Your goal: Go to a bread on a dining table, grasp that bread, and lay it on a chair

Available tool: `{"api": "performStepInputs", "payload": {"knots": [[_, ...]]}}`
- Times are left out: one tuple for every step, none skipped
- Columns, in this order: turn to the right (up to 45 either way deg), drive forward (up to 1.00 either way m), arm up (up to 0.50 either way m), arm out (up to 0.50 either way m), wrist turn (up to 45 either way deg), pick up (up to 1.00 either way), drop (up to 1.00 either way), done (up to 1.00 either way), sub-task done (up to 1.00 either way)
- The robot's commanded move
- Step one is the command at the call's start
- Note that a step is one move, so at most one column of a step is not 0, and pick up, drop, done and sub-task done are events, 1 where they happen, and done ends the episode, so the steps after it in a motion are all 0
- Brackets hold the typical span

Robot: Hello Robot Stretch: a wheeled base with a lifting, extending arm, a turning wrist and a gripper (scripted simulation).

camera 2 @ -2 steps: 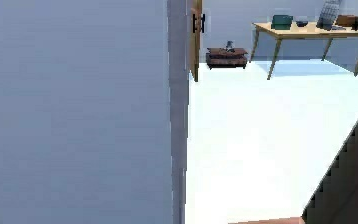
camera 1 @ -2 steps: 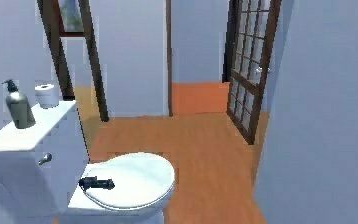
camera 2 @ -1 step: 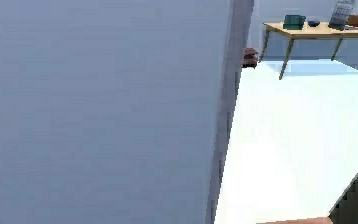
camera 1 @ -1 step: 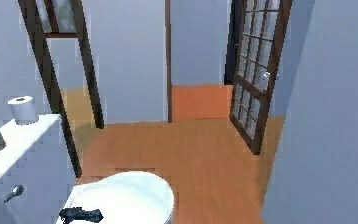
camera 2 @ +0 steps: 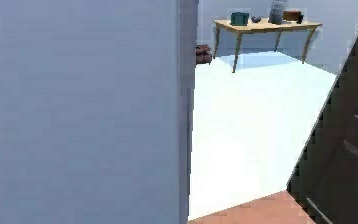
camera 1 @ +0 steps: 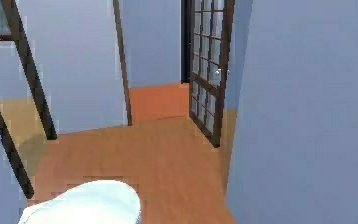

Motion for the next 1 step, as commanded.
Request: {"api": "performStepInputs", "payload": {"knots": [[0.0, 0.45, 0.0, 0.0, 0.0, 0.0, 0.0, 0.0, 0.0]]}}
